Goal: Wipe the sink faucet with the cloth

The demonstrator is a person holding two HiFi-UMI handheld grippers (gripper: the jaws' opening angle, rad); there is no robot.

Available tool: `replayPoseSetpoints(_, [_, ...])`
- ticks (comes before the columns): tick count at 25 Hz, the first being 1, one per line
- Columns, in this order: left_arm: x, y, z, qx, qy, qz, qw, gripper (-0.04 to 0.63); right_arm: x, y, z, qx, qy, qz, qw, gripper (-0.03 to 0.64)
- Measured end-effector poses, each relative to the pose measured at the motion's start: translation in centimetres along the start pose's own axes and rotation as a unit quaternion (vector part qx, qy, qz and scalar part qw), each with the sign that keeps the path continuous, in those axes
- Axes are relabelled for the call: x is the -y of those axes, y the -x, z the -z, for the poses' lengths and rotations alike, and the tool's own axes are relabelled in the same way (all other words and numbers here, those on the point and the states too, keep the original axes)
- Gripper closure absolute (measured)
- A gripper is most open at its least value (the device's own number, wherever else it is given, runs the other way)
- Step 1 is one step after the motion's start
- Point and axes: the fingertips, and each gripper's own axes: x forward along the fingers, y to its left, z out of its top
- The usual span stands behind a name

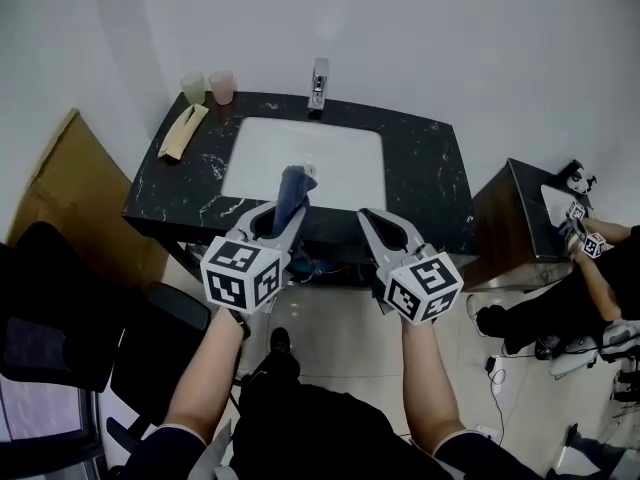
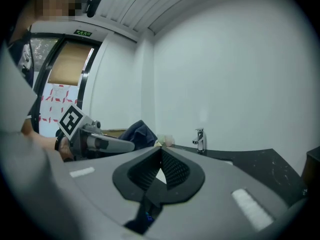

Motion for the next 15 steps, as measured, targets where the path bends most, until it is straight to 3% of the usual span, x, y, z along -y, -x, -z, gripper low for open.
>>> replayPoseSetpoints(10, [-8.3, -5.7, -1.7, -0.016, 0.028, 0.026, 0.9992, 0.512, 2.8, -10.8, -0.9, -0.028, 0.002, 0.016, 0.999, 0.612])
replayPoseSetpoints(15, [-11.4, -8.4, -2.4, -0.021, 0.03, 0.018, 0.9992, 0.512, 4.9, -14.6, -0.1, -0.037, -0.007, 0.009, 0.999, 0.612])
